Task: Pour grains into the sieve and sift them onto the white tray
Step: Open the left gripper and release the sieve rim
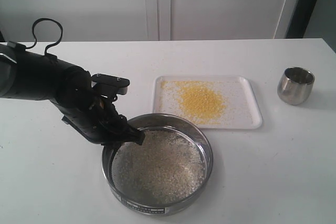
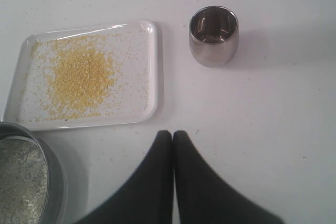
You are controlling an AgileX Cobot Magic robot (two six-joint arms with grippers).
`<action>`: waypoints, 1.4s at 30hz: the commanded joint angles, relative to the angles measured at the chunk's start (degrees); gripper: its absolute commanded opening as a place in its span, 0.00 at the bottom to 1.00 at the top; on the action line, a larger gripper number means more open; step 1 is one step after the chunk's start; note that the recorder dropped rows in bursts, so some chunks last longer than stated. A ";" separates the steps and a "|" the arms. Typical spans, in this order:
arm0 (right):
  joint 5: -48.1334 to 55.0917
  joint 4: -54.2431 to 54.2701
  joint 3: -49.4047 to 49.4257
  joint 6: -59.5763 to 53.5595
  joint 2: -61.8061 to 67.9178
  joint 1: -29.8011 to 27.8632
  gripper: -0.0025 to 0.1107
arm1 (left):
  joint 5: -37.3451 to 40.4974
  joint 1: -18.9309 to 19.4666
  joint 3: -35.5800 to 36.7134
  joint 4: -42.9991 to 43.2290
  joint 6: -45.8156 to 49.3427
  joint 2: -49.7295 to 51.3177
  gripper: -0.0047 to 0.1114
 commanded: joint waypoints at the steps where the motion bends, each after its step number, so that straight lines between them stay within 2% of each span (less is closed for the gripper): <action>1: -0.56 0.00 0.01 0.08 -0.26 -0.24 0.02 | 0.74 0.17 0.29 -0.47 -0.77 -0.46 0.04; 16: -0.56 0.00 0.01 0.08 -0.26 -0.24 0.02 | 0.73 0.17 0.29 -0.47 -0.88 -0.46 0.06; 19: -0.56 0.00 0.01 0.08 -0.26 -0.24 0.02 | 0.62 0.17 0.29 -0.47 -0.88 -0.46 0.16; 24: -0.56 0.00 0.01 0.08 -0.26 -0.24 0.02 | 0.62 0.17 0.29 -0.47 -0.88 -0.56 0.45; 28: -0.56 0.00 0.01 0.08 -0.26 -0.24 0.02 | 0.62 0.17 0.29 -0.47 -0.88 -0.56 0.58; 32: -0.68 0.00 0.01 1.92 -0.26 -0.24 0.02 | 1.04 0.17 0.03 -0.47 -0.88 -0.65 0.63; 42: -0.68 0.00 0.01 1.71 -0.26 -0.24 0.02 | 6.70 0.17 -1.66 -0.47 -0.88 -3.04 0.69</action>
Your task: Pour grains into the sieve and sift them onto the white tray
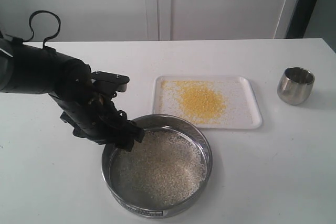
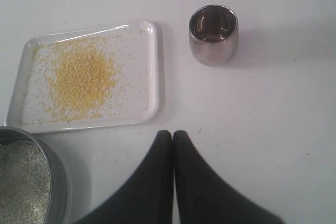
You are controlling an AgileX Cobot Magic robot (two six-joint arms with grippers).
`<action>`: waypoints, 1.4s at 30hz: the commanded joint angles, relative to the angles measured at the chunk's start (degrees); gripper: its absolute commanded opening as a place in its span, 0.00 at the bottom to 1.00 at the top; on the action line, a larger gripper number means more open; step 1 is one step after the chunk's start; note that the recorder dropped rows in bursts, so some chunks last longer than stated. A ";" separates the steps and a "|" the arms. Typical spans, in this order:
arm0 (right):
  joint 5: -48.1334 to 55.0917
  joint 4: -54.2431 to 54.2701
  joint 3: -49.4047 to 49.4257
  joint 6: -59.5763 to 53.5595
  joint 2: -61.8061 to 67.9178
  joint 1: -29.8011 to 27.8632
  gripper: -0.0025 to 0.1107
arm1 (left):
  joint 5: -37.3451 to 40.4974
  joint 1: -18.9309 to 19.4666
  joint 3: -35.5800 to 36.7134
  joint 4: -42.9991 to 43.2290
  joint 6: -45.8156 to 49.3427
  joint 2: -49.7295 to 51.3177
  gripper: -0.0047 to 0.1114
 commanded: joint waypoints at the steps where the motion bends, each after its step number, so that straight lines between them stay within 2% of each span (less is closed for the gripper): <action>1: -0.68 0.00 0.01 0.21 -0.26 -0.24 0.02 | 2.70 0.17 -0.25 0.00 -0.45 -2.86 0.69; 13: -0.57 0.00 0.01 0.26 -0.26 -0.24 0.02 | 8.82 0.17 -0.25 0.00 -0.45 -10.96 0.68; 17: -0.57 0.00 0.01 0.26 -0.26 -0.24 0.02 | 10.52 0.17 -0.25 0.00 -0.45 -14.30 0.48; 18: -0.57 0.00 0.01 0.26 -0.26 -0.24 0.02 | 11.07 0.17 -0.25 0.00 -0.45 -15.16 0.37; 22: -0.57 -0.10 0.01 0.26 -0.26 -0.24 0.02 | 13.98 0.17 -0.25 0.49 -0.45 -16.50 0.04; 42: -0.57 -0.16 0.01 0.26 -0.26 -0.24 0.02 | 16.24 0.17 -0.25 1.77 -0.26 -17.23 0.04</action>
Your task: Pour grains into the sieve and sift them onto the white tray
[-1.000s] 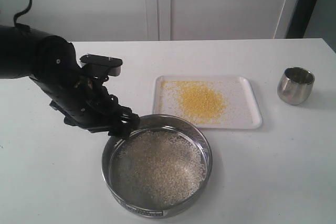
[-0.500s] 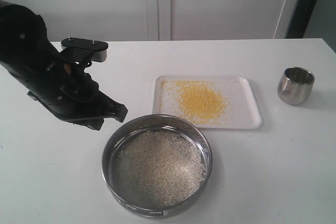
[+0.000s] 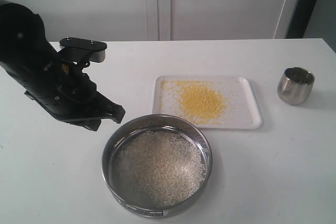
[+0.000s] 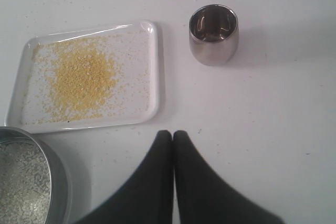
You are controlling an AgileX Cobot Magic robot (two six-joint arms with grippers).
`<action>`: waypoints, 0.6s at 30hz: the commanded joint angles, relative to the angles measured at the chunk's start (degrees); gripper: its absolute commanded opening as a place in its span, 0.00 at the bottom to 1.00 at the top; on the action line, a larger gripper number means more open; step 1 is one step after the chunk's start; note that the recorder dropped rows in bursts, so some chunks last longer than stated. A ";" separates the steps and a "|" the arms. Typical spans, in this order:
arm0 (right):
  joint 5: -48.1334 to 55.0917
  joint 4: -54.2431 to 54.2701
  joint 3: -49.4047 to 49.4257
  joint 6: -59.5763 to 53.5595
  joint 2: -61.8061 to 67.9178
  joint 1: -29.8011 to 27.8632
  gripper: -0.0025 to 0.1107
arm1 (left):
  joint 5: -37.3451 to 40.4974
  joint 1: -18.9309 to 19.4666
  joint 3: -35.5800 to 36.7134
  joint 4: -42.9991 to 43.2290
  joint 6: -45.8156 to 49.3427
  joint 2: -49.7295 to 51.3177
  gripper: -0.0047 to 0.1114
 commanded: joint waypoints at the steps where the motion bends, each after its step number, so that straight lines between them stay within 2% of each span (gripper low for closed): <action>1: -0.57 -0.16 0.01 0.26 -0.26 -0.24 0.02 | 2.28 0.17 -0.14 0.22 -0.07 -0.60 0.04; 12: -0.57 -0.16 0.01 0.26 -0.26 -0.24 0.02 | 7.54 0.17 -0.14 0.47 -0.07 -0.60 0.04; 18: -0.57 -0.16 0.01 0.26 -0.26 -0.24 0.02 | 7.69 3.13 -0.14 0.55 -0.07 -1.97 0.04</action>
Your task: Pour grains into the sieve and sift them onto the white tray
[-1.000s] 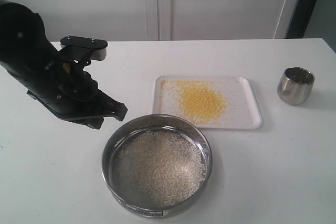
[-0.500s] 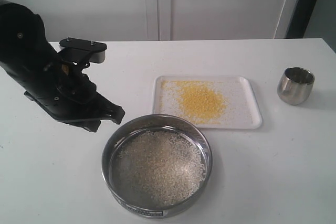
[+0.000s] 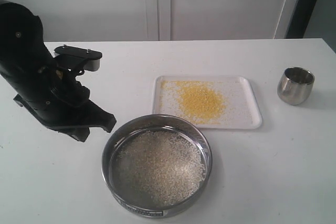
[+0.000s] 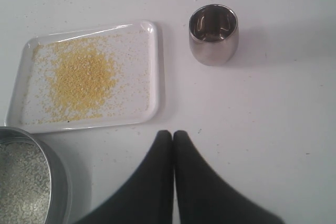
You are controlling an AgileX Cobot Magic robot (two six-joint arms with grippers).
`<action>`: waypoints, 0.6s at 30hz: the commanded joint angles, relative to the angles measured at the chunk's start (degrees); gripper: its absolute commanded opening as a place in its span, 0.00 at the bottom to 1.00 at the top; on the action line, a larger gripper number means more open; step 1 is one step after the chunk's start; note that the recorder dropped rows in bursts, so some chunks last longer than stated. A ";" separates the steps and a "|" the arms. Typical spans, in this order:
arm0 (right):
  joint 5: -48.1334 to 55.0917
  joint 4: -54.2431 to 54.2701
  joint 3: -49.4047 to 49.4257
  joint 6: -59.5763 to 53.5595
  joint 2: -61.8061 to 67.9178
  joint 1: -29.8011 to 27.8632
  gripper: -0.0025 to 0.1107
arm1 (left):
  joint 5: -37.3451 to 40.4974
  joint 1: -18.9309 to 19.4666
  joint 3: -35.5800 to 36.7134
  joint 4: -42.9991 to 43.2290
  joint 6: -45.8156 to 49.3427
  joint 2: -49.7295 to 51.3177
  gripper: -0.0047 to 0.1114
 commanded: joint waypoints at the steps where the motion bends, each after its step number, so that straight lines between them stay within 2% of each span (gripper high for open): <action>1: -0.57 -0.16 0.01 0.26 -0.26 -0.24 0.02 | 1.76 3.01 -0.14 -0.27 -0.07 -2.10 0.04; 18: -0.57 -0.16 0.01 0.26 -0.26 -0.24 0.02 | 4.80 20.42 2.50 -0.43 1.96 -15.88 0.04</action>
